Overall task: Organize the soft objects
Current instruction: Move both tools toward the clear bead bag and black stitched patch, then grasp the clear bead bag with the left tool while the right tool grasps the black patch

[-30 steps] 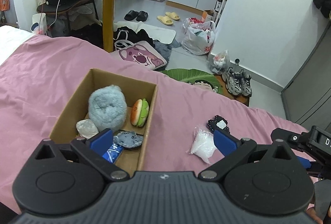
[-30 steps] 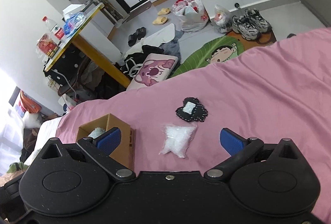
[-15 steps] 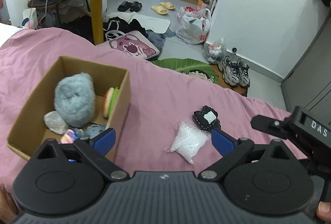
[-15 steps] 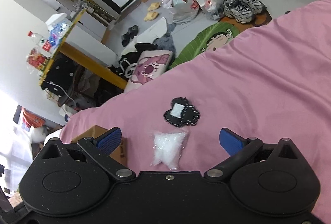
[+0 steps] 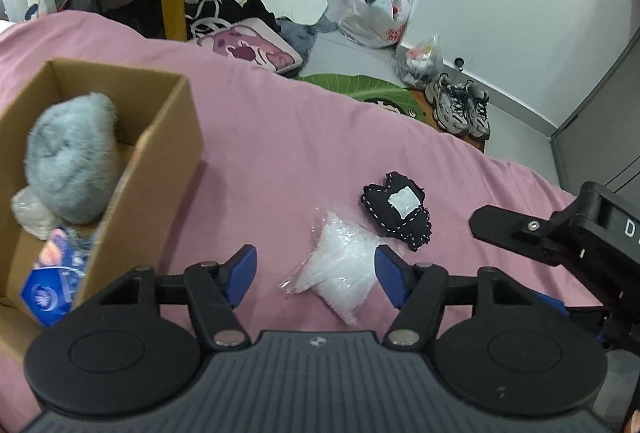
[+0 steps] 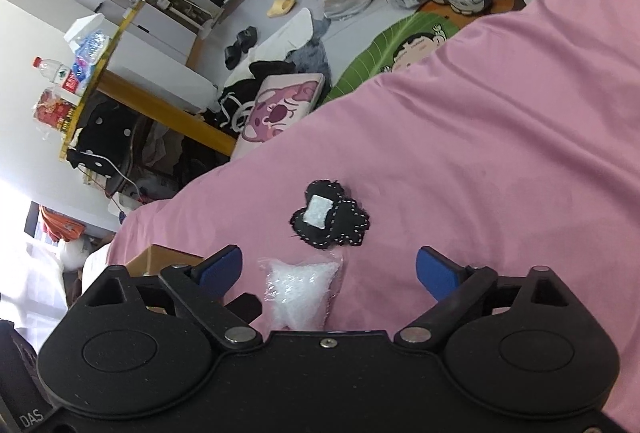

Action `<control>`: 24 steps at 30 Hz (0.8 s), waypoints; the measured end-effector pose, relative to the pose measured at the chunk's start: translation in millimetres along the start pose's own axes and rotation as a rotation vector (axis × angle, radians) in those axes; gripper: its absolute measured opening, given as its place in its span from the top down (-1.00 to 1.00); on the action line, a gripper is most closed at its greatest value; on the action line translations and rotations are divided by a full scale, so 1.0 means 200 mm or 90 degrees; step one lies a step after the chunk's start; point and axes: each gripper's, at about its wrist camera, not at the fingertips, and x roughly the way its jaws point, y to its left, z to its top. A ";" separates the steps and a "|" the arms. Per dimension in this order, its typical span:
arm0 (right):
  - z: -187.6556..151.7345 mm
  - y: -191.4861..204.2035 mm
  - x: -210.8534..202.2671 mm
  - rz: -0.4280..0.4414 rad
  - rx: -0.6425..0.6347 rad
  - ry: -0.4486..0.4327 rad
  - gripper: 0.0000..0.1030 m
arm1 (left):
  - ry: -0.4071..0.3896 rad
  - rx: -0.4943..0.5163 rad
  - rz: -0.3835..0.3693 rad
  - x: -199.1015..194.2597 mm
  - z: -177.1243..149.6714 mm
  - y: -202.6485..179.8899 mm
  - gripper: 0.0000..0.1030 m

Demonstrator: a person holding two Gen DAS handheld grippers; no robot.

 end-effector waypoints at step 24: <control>0.08 -0.02 0.30 -0.008 -0.019 0.035 -0.68 | 0.063 -0.039 -0.036 0.35 0.00 -0.02 0.00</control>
